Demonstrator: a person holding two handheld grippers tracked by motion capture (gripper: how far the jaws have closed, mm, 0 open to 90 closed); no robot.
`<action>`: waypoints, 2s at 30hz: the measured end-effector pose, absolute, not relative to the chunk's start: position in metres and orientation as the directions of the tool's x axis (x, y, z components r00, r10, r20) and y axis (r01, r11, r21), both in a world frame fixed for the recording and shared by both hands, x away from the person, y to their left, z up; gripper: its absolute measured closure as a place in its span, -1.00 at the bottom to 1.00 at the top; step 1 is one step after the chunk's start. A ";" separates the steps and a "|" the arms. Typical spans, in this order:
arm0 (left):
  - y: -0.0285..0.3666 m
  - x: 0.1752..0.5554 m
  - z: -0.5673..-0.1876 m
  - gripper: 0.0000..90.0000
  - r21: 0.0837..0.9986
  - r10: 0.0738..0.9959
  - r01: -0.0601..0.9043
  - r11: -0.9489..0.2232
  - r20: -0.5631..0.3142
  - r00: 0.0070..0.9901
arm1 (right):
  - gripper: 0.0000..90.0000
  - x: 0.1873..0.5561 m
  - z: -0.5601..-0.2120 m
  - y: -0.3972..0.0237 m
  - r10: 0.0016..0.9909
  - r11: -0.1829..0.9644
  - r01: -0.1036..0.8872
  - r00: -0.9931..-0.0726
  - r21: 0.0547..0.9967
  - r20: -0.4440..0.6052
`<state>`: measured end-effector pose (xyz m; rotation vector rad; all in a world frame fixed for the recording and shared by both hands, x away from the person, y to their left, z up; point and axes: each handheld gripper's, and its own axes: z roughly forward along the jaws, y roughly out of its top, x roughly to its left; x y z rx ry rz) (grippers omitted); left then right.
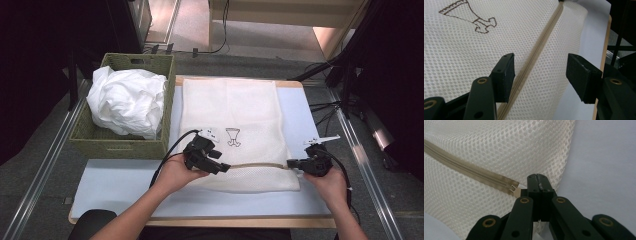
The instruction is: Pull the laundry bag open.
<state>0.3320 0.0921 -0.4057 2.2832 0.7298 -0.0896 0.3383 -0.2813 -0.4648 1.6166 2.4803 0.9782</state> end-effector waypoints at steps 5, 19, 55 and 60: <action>0.095 0.334 -0.405 -0.09 0.623 0.487 0.537 -0.568 -0.271 0.830 | 1.00 0.337 -0.465 -0.284 0.841 0.256 0.818 -0.451 0.516 0.298; 0.094 0.334 -0.406 -0.09 0.621 0.489 0.538 -0.569 -0.271 0.829 | 1.00 0.349 -0.469 -0.278 0.817 0.234 0.820 -0.457 0.522 0.352; 0.095 0.334 -0.407 -0.09 0.620 0.489 0.533 -0.575 -0.262 0.832 | 1.00 0.338 -0.467 -0.277 0.746 0.309 0.813 -0.529 0.495 0.404; 0.096 0.335 -0.407 -0.09 0.619 0.492 0.537 -0.573 -0.264 0.830 | 1.00 0.335 -0.462 -0.269 0.751 0.330 0.792 -0.550 0.513 0.367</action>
